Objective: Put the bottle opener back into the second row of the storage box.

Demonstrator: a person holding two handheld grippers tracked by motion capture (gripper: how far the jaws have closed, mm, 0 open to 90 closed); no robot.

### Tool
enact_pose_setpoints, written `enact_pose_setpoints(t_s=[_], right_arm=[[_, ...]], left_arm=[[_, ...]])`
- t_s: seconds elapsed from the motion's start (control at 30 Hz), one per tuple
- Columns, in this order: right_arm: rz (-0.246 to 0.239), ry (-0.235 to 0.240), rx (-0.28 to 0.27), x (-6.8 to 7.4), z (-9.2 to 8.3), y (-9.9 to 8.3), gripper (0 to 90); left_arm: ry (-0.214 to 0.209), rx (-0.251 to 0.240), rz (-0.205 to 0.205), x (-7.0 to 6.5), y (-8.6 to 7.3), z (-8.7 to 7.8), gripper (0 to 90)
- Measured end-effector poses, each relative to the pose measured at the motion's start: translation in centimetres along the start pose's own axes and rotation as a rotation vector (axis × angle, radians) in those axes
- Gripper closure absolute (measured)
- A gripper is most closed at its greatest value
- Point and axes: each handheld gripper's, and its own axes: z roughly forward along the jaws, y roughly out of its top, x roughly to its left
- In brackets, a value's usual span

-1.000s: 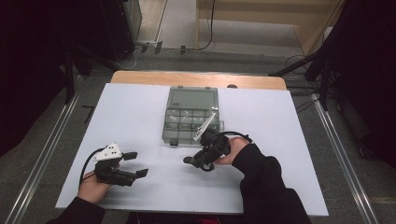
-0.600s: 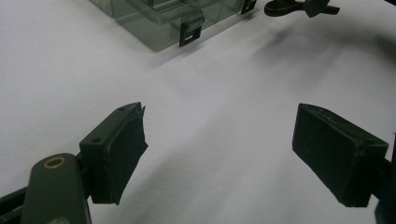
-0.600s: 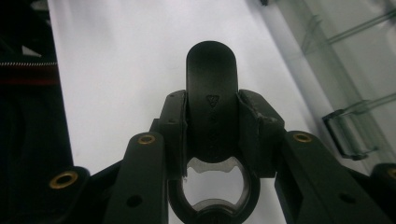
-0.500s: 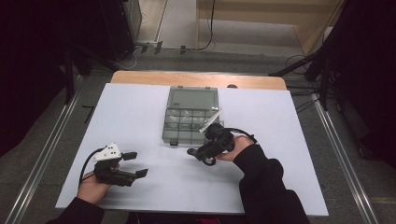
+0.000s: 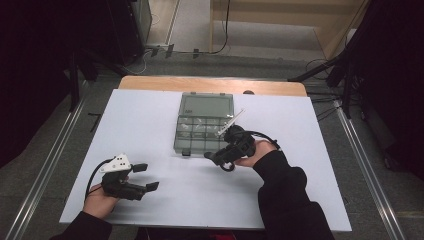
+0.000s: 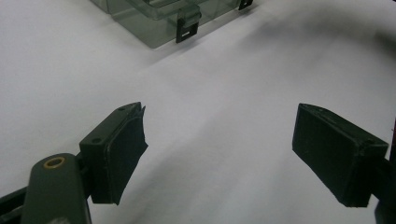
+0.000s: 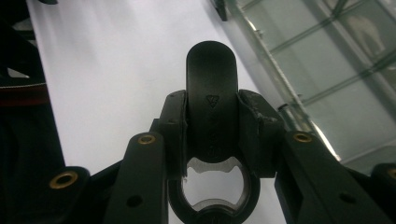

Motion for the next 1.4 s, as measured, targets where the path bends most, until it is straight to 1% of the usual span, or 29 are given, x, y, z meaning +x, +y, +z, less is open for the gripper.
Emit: enact_pose_setpoints(t_s=[0.1,0.17,0.27,0.3,0.33,0.37,0.43,0.53,0.6,0.83,0.87,0.9,0.93,0.97,1.0,1.07,1.1,1.17,1.2,1.23,1.27,1.4], right_arm=[[0.001,-0.001,0.012,-0.4,-0.3,0.3,65.8],[-0.015,0.003,0.01,-0.9,-0.6,0.5,65.8],[0.011,-0.014,0.022,-1.8,-0.9,0.9,65.8],[0.008,-0.011,0.019,-2.0,-0.9,1.0,65.9],[0.016,-0.013,0.024,-2.2,-1.0,1.1,65.8],[0.016,-0.013,0.024,-2.2,-1.0,1.1,65.8],[0.018,-0.019,0.036,-2.7,-1.0,1.5,65.8],[0.017,-0.022,0.042,-2.8,-1.0,1.8,65.9],[0.006,-0.029,0.054,-2.8,-1.0,2.5,65.8],[-0.007,-0.035,0.058,-3.1,-0.8,3.7,65.8],[-0.024,-0.039,0.06,-3.3,-0.6,4.1,65.8],[-0.024,-0.039,0.06,-3.3,-0.6,4.1,65.8],[-0.049,-0.042,0.062,-3.3,-0.5,4.4,65.9],[-0.049,-0.042,0.062,-3.3,-0.5,4.4,65.9],[-0.075,-0.041,0.063,-3.4,-0.4,4.8,65.9],[-0.09,-0.041,0.065,-3.4,-0.2,5.1,65.8],[-0.09,-0.041,0.065,-3.4,-0.2,5.1,65.8],[-0.105,-0.045,0.065,-3.6,0.0,5.4,65.8],[-0.12,-0.049,0.069,-3.6,0.2,5.7,65.8],[-0.12,-0.049,0.069,-3.6,0.2,5.7,65.8],[-0.141,-0.055,0.069,-3.7,0.4,6.0,65.8],[-0.194,-0.055,0.068,-3.8,0.7,6.4,65.8]], left_arm=[[-0.003,-0.001,-0.003,0.0,0.0,0.0,17.3],[-0.003,-0.002,-0.005,0.1,0.0,0.0,17.3],[-0.006,0.001,-0.004,0.1,0.0,0.0,17.3],[-0.004,0.001,-0.003,0.1,0.0,0.0,17.3],[-0.003,0.002,-0.002,0.1,0.0,0.0,17.3],[-0.003,0.002,-0.002,0.1,0.0,0.0,17.3],[-0.003,0.004,-0.003,0.1,0.0,0.0,17.3],[-0.003,0.004,-0.003,0.1,0.0,0.0,17.3],[-0.003,0.003,-0.003,0.1,0.0,0.0,17.3],[-0.003,0.004,-0.002,0.1,0.0,0.0,17.3],[-0.004,0.004,-0.002,0.1,0.0,0.0,17.3],[-0.004,0.002,-0.003,0.1,0.0,0.0,17.3],[-0.004,0.0,-0.004,0.1,0.0,0.0,17.3],[-0.004,0.0,-0.004,0.1,0.0,0.0,17.3],[-0.008,0.006,-0.002,0.1,0.0,0.0,17.3],[-0.008,0.003,-0.005,0.2,0.0,0.0,17.3],[-0.008,0.003,-0.005,0.2,0.0,0.0,17.3],[-0.004,0.003,-0.005,0.2,-0.1,0.0,17.3],[-0.004,-0.002,-0.01,0.1,-0.1,0.0,17.3],[-0.004,-0.002,-0.01,0.1,-0.1,0.0,17.3],[-0.007,-0.001,-0.006,0.1,-0.1,0.0,17.3],[-0.015,0.005,-0.004,0.0,0.0,0.1,17.3]])
